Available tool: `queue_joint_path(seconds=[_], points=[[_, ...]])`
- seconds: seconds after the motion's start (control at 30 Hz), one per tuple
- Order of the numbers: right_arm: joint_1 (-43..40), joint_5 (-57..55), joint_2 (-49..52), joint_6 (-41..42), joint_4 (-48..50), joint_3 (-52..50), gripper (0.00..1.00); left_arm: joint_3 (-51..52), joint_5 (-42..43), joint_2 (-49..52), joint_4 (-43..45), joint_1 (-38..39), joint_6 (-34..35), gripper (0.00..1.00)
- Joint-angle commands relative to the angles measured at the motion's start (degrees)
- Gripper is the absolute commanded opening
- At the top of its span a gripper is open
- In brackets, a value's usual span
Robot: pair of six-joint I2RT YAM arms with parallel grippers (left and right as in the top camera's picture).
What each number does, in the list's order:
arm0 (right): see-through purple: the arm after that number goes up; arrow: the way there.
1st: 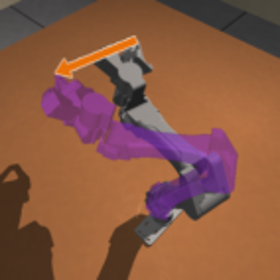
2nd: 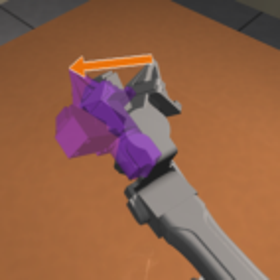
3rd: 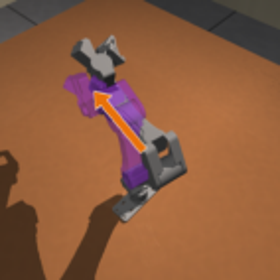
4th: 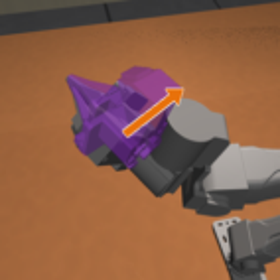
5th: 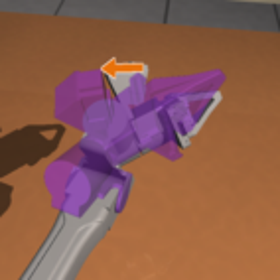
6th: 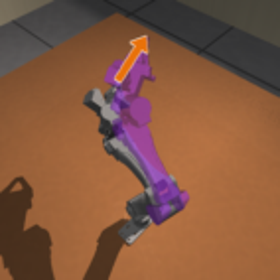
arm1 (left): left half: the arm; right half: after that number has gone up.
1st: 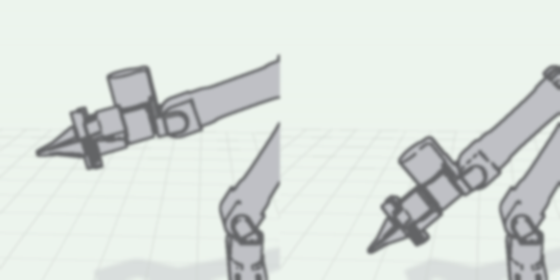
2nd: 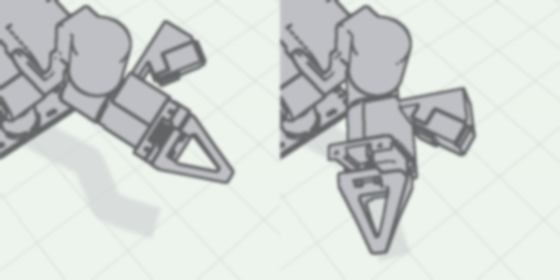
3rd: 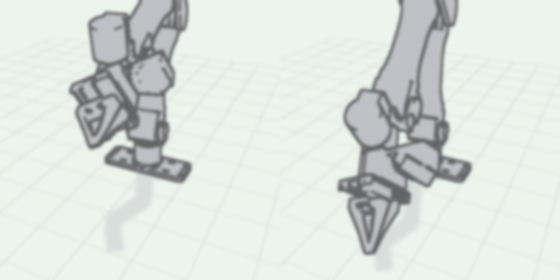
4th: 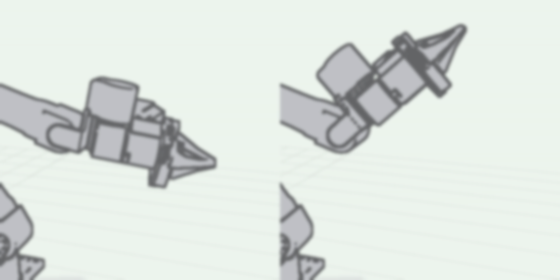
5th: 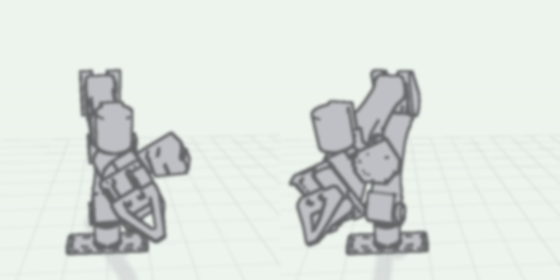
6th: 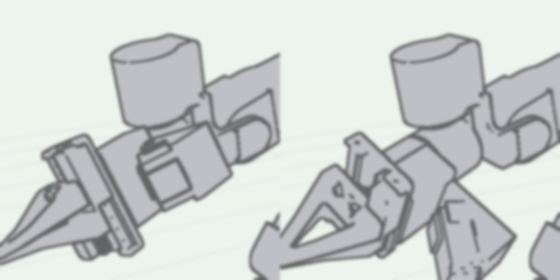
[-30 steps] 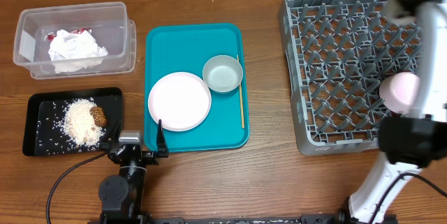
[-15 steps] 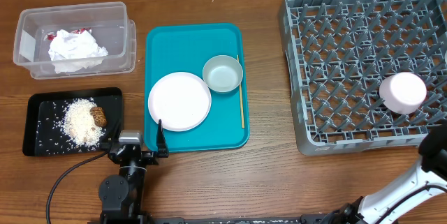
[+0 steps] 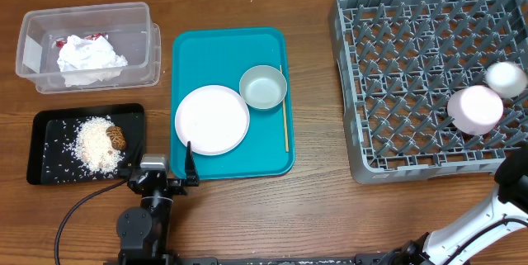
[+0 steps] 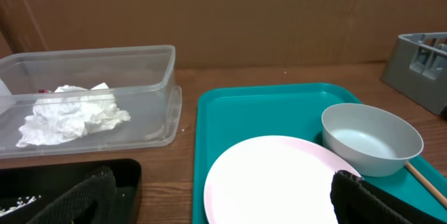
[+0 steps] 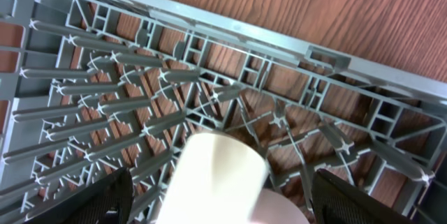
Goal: Sort waste into correct bins and load items into the dishwasher
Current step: 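Carry the white cup right and place it in the rack's corner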
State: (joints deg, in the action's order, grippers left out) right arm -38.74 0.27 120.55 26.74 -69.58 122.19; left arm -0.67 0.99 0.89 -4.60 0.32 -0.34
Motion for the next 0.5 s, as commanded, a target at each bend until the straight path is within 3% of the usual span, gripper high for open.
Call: queue_joint_path(seconds=[0.0,0.27,0.43,0.47], points=[[0.15,1.75,-0.50,-0.17,-0.22,-0.04,0.84,0.39,-0.52,-0.68,0.22,-0.42,0.35,1.00],[0.22,5.95,-0.50,-0.22,-1.18,-0.04,0.82,0.39,-0.52,-0.68,0.22,-0.42,0.35,1.00],[2.16,7.91,-0.52,-1.55,-1.16,-0.02,0.65,0.39,-0.52,-0.68,0.22,-0.42,0.35,1.00],[2.93,7.98,-0.52,-1.53,-1.18,-0.02,0.55,0.39,-0.52,-0.68,0.22,-0.39,0.35,1.00]])
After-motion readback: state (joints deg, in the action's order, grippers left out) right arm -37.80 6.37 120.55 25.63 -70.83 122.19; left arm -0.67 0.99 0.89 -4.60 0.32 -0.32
